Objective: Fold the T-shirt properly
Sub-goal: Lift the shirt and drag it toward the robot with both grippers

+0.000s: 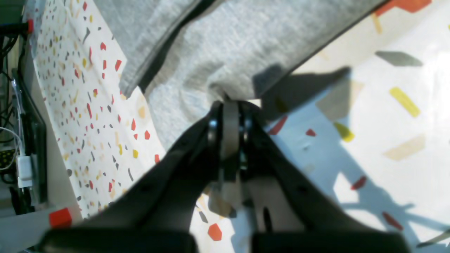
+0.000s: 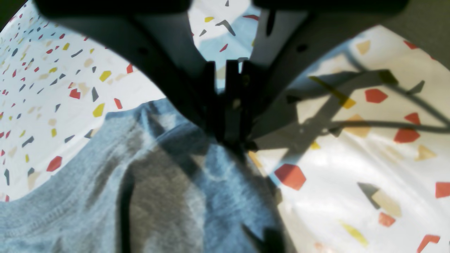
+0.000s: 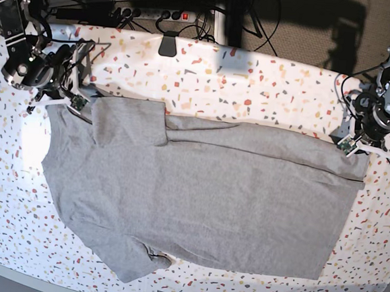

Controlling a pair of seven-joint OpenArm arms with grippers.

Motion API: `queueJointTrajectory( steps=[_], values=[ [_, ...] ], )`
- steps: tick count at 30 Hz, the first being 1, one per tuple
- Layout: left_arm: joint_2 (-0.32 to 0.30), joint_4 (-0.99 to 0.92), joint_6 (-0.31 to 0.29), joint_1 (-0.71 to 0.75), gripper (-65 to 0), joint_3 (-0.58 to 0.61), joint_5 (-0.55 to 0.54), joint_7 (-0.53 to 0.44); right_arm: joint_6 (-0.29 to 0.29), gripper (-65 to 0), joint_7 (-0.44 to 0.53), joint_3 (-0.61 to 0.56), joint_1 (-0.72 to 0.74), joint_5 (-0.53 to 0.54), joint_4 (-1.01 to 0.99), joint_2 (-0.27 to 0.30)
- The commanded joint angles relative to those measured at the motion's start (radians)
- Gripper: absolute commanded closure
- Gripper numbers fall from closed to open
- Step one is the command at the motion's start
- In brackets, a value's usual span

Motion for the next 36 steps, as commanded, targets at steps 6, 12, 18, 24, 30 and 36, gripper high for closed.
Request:
queueJointTrajectory(
  steps=[6,12,18,24,30,36],
  values=[
    [-0.05,0.052,-0.027,0.004,0.0,0.0,-0.143,0.146,-0.002,0.0,-0.048,0.009,0.008,0.011,0.042,0.029],
    [-0.185,0.171,-0.039,0.071,0.0,0.0,-0.395,0.228,-0.002,0.0,-0.134,0.009,-0.02,0.189,0.121,0.124],
    [-0.284,0.275,-0.041,0.175,0.0,0.0,-0.46,0.24,-0.002,0.0,-0.16,0.009,-0.126,0.252,0.188,0.203],
    [-0.3,0.281,-0.041,0.205,0.0,0.0,-0.46,0.262,-0.002,0.0,-0.177,0.009,-0.207,0.254,0.229,0.238],
    [-0.303,0.281,-0.042,0.214,0.0,0.0,-0.46,0.311,-0.002,0.0,-0.236,0.009,-0.255,0.255,0.268,0.238],
    [-0.303,0.282,-0.053,0.216,0.0,0.0,-0.46,0.338,-0.002,0.0,-0.247,0.009,-0.291,0.255,0.298,0.236]
  ],
)
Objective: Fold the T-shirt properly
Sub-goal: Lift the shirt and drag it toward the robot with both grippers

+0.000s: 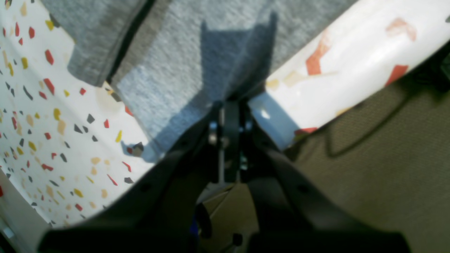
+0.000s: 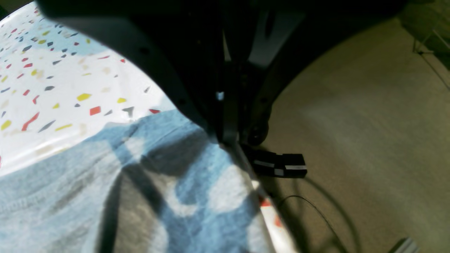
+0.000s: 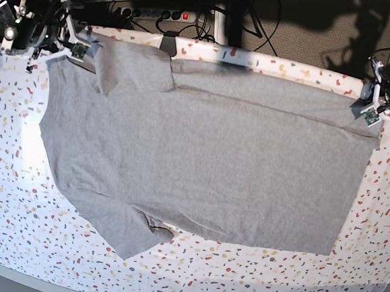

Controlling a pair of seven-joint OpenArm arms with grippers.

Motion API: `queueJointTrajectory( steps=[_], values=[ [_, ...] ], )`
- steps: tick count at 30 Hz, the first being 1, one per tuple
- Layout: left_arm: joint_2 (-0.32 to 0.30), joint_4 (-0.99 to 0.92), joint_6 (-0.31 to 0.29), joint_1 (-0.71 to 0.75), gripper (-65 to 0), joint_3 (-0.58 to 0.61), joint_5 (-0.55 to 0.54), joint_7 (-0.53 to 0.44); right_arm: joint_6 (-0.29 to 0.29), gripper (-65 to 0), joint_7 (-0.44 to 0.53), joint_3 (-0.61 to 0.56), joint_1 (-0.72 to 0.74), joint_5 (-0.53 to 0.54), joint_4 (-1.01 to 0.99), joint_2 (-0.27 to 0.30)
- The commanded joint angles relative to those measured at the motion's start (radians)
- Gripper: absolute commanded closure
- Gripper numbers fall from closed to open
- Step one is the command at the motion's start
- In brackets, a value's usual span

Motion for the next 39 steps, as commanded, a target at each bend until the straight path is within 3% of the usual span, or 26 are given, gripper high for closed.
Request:
queueJointTrajectory(
  steps=[1,7,11,15,20,24,28,33,39],
  values=[
    [-0.026,0.013,-0.013,-0.006,0.0,-0.012,0.0,0.003,0.0,0.0,-0.01,0.01,0.003,-0.006,0.014,0.02],
    [-0.026,0.019,-0.018,-0.006,0.0,-0.012,-0.088,0.077,0.0,0.0,-0.074,0.046,0.004,0.11,0.014,0.02],
    [-0.026,0.046,-0.04,-0.006,-20.9,-0.012,-0.105,0.14,0.0,-9.4,-0.151,0.1,0.004,0.246,0.015,0.02],
    [-0.046,0.084,-0.04,-0.007,-23.2,-0.014,-0.104,0.175,0.0,-11.5,-0.162,0.201,0.004,0.35,0.015,0.02],
    [-0.071,0.122,-0.04,-0.012,-23.2,-0.076,-0.105,0.194,0.0,-11.5,-0.054,0.352,0.009,0.374,0.014,0.017],
    [-0.065,0.126,-0.039,-0.012,-23.2,-0.21,-0.169,0.058,0.0,-11.5,0.089,0.425,0.024,0.323,0.013,-0.02],
    [-0.013,0.116,-0.034,-0.021,-23.2,-0.328,-0.248,-0.082,0.0,-11.5,0.165,0.425,0.1,0.286,-0.012,-0.108],
    [0.093,-0.038,-0.029,-0.165,-23.2,-0.333,-0.298,-0.1,0.0,-11.5,0.19,0.423,0.219,0.288,-0.076,-0.192],
    [0.195,-0.269,-0.032,-0.416,-23.2,-0.333,-0.324,-0.124,0.0,-11.5,0.189,0.361,0.384,0.287,-0.216,-0.248]
  ],
)
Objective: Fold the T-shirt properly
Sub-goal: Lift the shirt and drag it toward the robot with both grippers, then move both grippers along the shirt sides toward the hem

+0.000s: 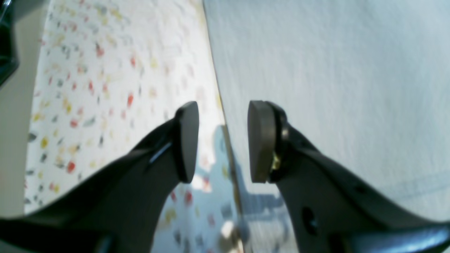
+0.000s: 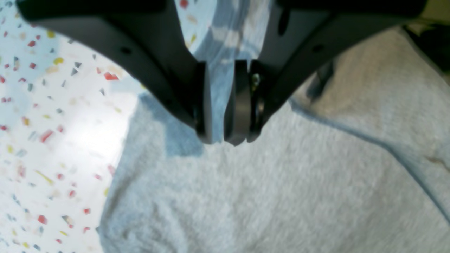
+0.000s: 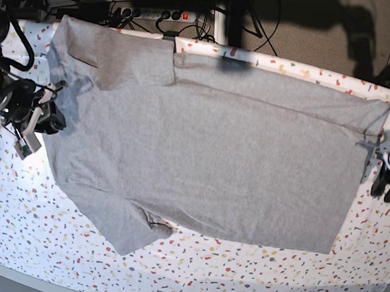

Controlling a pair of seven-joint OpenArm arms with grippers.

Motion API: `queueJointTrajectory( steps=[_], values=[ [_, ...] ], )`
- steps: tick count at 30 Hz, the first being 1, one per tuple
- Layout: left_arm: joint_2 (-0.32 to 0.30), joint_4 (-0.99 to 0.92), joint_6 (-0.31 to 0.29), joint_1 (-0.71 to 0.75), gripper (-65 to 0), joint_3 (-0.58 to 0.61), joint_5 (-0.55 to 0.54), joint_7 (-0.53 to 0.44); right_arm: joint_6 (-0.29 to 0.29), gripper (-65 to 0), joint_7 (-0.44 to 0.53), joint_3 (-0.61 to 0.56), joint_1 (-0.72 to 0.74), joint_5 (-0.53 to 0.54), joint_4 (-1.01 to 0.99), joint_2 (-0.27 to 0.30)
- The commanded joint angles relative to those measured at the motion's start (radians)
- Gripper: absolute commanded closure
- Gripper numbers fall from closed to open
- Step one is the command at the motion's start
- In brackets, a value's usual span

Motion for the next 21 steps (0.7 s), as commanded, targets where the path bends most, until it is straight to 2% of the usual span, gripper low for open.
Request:
queueJointTrajectory(
  steps=[1,6,9,13,14,18,21],
  values=[
    [-0.007,-0.026,0.001,-0.06,-23.2,-0.007,-0.014,-0.025,0.002,-11.5,0.018,-0.008,0.042,0.007,-0.017,0.017],
    [0.077,-0.331,0.001,-0.313,-23.2,-0.007,0.054,-0.04,0.002,-11.5,0.01,-0.121,0.186,0.005,-0.152,0.002],
    [0.122,-0.56,0.0,-0.47,-23.2,-0.007,0.176,-0.09,0.002,-11.5,-0.025,-0.189,0.25,0.004,-0.194,-0.009],
    [0.164,-0.863,-0.002,-0.652,-23.0,-0.007,0.362,-0.222,0.002,-11.5,-0.055,-0.223,0.288,0.005,-0.217,-0.037],
    [0.172,-0.934,0.008,-0.69,-23.0,-0.007,0.407,-0.266,0.002,-11.5,-0.054,-0.222,0.287,0.005,-0.217,-0.041],
    [0.185,-1.165,0.127,-0.791,-20.8,-0.007,0.519,-0.435,0.002,-11.5,-0.057,-0.222,0.287,0.005,-0.217,-0.047],
    [0.193,-1.236,0.156,-0.805,-20.0,-0.007,0.558,-0.481,0.002,-11.5,-0.064,-0.222,0.287,0.006,-0.217,-0.047]
  ],
)
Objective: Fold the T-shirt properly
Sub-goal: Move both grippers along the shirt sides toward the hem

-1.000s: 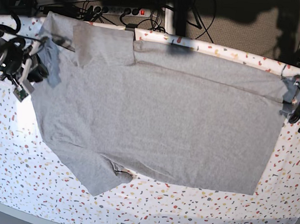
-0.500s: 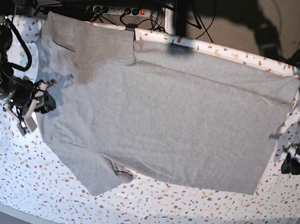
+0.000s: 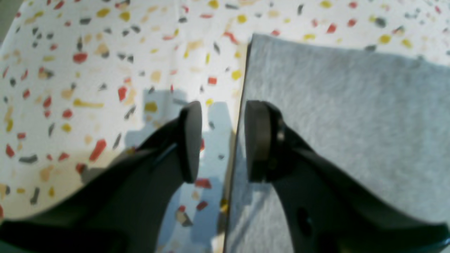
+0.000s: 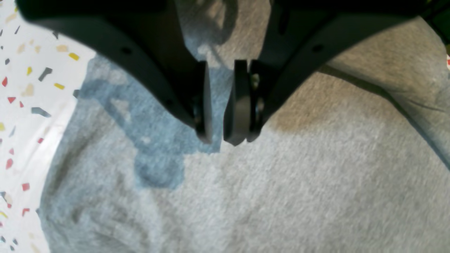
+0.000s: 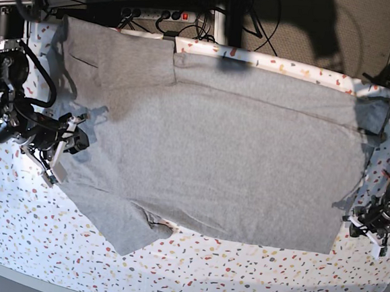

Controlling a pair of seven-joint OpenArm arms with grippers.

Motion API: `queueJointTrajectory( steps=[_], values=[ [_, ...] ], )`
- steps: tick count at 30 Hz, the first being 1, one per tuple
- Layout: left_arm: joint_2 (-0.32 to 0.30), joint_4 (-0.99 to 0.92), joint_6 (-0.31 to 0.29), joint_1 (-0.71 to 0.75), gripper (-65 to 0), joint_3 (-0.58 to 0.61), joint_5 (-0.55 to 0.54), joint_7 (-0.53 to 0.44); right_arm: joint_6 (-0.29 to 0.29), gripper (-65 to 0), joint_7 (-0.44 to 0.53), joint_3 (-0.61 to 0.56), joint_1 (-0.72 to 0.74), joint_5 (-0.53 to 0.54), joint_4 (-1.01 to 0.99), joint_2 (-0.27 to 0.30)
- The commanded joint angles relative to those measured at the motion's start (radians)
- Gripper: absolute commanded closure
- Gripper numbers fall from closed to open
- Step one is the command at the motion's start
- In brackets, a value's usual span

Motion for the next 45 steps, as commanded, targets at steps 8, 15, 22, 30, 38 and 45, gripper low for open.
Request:
queueJointTrajectory(
  steps=[8,15,22,30,38,45],
  values=[
    [-0.007,-0.001,0.026,0.029,-20.0,-0.001,-0.005,0.002,0.002,-11.5,-0.083,0.011,0.022,0.093,0.012,0.018],
    [-0.006,-0.001,-0.016,0.074,-20.0,-0.001,0.045,0.029,0.002,-11.5,-0.091,0.011,0.022,0.125,0.012,0.018],
    [-0.006,-0.001,-0.106,0.08,-6.8,-0.002,0.042,0.045,0.002,-11.5,-0.09,0.011,0.023,0.125,0.012,0.018],
    [-0.008,-0.001,-0.11,0.08,0.0,-0.002,0.042,0.0,0.002,-11.6,0.011,0.011,0.023,0.067,0.012,0.017],
    [-0.006,-0.001,-0.11,0.08,0.0,-0.002,-0.022,-0.037,0.002,-37.5,0.095,0.011,0.103,-0.019,0.003,0.017],
    [-0.006,-0.001,-0.051,0.08,0.0,-0.002,-0.044,0.025,0.002,-37.5,0.087,0.01,0.348,-0.018,-0.304,-0.035]
  ],
)
